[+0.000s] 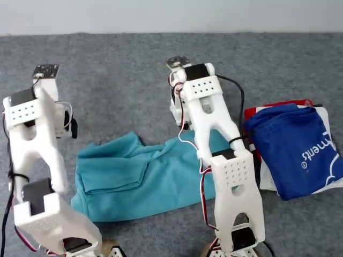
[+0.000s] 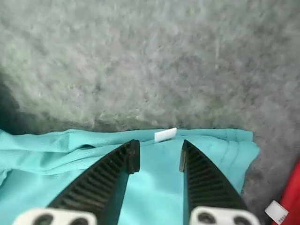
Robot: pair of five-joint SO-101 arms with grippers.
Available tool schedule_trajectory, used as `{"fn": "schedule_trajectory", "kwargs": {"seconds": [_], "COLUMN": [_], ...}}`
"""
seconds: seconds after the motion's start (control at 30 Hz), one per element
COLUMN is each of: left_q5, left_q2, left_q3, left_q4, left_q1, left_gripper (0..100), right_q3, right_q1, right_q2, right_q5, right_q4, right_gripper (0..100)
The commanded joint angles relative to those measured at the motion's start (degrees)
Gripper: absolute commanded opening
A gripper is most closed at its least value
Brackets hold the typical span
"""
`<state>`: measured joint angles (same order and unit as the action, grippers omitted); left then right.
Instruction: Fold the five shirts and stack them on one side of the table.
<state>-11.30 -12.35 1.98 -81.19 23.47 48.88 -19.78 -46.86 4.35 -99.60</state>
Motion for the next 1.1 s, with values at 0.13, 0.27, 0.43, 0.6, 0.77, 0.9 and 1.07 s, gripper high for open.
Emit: {"fn": "schedule_trajectory", "kwargs": {"seconds": [0.13, 0.27, 0.43, 0.6, 0.77, 0.9, 1.07], "left_q5": [0.35, 0.44, 1.32, 1.32, 1.23, 1.05, -0.44], "left_q2": [-16.44, -28.4, -33.67, -31.74, -30.86, -30.86, -30.95], "left_q3": [-16.57, -30.81, -38.81, -34.07, -29.23, -23.52, -22.99], "left_q4": [-1.76, -15.38, -19.43, -19.43, -19.43, -19.16, -19.25], "left_q1": [-1.76, -4.84, -9.41, -13.63, -13.71, -12.04, -7.91], "left_gripper": [17, 17, 16, 16, 16, 16, 16], "right_q3": [2.64, 2.46, 2.46, 2.46, 2.46, 2.37, 2.37], "right_q1": [1.01, 1.01, 1.01, 1.01, 1.01, 1.01, 0.92], "right_q2": [4.0, 3.82, 3.82, 3.82, 3.82, 3.82, 3.74], "right_q5": [-0.7, -0.7, -0.7, -0.7, -0.7, -0.7, -0.7], "right_q4": [-0.84, -0.75, -0.75, -0.75, -0.75, -0.84, -0.84], "right_gripper": [14.3, 14.3, 14.3, 14.3, 14.3, 14.3, 14.3]}}
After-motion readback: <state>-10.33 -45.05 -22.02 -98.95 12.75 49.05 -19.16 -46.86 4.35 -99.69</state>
